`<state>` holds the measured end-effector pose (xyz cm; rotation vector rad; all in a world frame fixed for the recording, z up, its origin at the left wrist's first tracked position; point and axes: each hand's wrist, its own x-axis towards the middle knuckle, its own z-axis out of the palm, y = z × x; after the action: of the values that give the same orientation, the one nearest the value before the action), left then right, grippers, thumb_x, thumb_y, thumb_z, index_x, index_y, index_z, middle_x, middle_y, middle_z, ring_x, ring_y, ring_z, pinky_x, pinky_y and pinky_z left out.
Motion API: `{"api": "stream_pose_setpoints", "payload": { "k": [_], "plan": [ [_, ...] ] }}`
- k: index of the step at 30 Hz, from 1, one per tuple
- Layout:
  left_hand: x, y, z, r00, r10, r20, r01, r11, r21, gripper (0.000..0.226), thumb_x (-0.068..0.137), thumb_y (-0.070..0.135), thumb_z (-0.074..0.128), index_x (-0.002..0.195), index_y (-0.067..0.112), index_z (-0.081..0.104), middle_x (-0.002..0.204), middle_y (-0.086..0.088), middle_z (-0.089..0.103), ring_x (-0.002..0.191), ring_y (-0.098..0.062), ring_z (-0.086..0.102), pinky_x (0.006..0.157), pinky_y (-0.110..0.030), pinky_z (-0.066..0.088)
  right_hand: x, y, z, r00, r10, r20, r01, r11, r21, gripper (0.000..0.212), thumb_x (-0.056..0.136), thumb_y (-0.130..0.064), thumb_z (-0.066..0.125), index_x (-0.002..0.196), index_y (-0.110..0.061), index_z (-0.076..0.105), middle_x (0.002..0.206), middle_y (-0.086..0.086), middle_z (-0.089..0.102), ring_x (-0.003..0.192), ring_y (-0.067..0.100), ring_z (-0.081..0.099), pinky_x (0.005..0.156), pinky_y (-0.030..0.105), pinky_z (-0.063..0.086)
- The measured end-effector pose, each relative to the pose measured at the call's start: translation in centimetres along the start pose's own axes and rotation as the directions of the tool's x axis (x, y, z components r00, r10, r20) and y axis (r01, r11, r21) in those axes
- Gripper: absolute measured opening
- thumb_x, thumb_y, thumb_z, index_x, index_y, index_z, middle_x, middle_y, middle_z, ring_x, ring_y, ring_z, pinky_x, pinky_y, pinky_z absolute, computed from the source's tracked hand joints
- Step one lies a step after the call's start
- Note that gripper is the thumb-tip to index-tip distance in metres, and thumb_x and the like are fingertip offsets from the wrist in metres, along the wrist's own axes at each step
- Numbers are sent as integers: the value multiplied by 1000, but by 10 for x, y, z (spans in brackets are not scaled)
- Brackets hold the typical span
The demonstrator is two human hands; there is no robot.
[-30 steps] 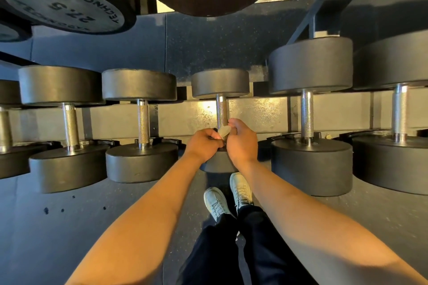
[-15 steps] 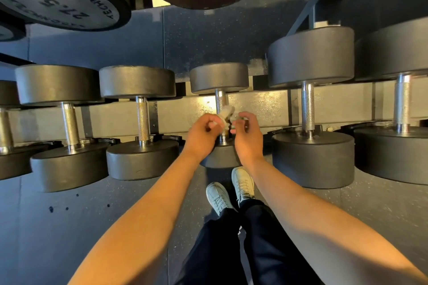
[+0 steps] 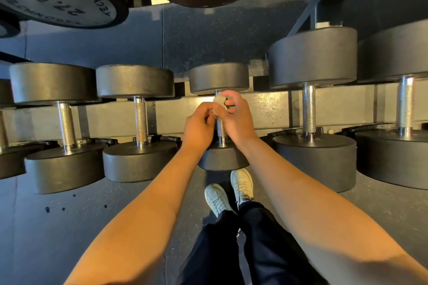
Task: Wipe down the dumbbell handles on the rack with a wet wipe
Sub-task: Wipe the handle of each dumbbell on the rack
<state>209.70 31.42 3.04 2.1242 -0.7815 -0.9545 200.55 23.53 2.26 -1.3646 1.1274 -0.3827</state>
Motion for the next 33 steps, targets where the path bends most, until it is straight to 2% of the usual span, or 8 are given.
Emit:
{"api": "stream_pose_setpoints", "payload": {
  "k": [5, 11, 15, 19, 22, 25, 29, 33],
  "plan": [
    [-15, -6, 6, 991, -122, -55, 110, 976, -191, 18, 101, 13, 57, 116, 22, 62, 96, 8, 67, 83, 7, 62, 70, -7, 47, 1, 0, 12, 1000, 7, 21, -4, 993, -114, 25, 95, -21, 66, 119, -15, 71, 111, -1, 64, 101, 10, 60, 77, 4, 40],
    [-20, 0, 8, 981, -186, -51, 151, 905, -398, 30, 103, 13, 55, 122, 34, 48, 100, 0, 67, 88, -3, 66, 76, -20, 56, -8, 0, -3, 952, 264, -152, -225, 946, 234, 14, 97, -15, 63, 106, -19, 73, 98, -6, 70, 87, 3, 64, 75, 19, 52],
    [-11, 4, 10, 972, -229, -45, 200, 916, -348, 18, 106, 21, 49, 116, 27, 62, 106, 3, 68, 101, -14, 65, 88, -28, 53, -2, 0, -12, 913, 327, -245, -255, 925, 283, 10, 98, -13, 61, 104, -18, 67, 93, -8, 62, 84, 9, 61, 78, 29, 58],
    [-10, 7, 11, 963, -268, -42, 238, 909, -341, 21, 107, 26, 46, 104, 37, 63, 101, 7, 69, 98, -10, 65, 89, -28, 53, -5, 2, -9, 940, 220, -261, -199, 974, 105, 14, 101, -19, 55, 109, -25, 64, 110, -8, 59, 102, 7, 58, 97, 35, 54],
    [-7, 8, 9, 966, -254, -39, 217, 888, -404, 20, 105, 21, 48, 111, 28, 66, 105, 7, 70, 99, -7, 66, 85, -22, 51, -8, -1, -8, 965, 148, -218, -152, 988, -2, 21, 95, -26, 66, 115, -22, 63, 120, -3, 47, 97, -1, 51, 84, 3, 44],
    [-2, 13, 7, 973, -219, -80, 164, 887, -431, 19, 103, 17, 54, 110, 29, 68, 104, 8, 70, 92, 0, 65, 79, -13, 50, -4, -4, -3, 973, 129, -191, -149, 984, -94, 35, 90, -28, 73, 123, -21, 61, 120, -1, 43, 96, 2, 48, 71, -7, 34],
    [9, 11, 5, 984, -128, -121, 74, 925, -372, 26, 103, 16, 55, 117, 34, 67, 118, 12, 67, 108, 2, 61, 96, -18, 49, 15, -9, 8, 964, 149, -219, -185, 971, -153, 32, 93, -26, 70, 121, -11, 66, 117, 4, 51, 90, 6, 50, 75, -2, 36],
    [10, 0, 2, 988, -127, -90, 93, 945, -313, 29, 105, 16, 51, 128, 26, 65, 125, 10, 68, 117, 1, 60, 101, -17, 46, 39, -7, 24, 959, 172, -224, -227, 941, -252, 27, 96, -29, 65, 75, -13, 59, 101, 14, 65, 78, 17, 56, 61, 18, 37]
  ]
}}
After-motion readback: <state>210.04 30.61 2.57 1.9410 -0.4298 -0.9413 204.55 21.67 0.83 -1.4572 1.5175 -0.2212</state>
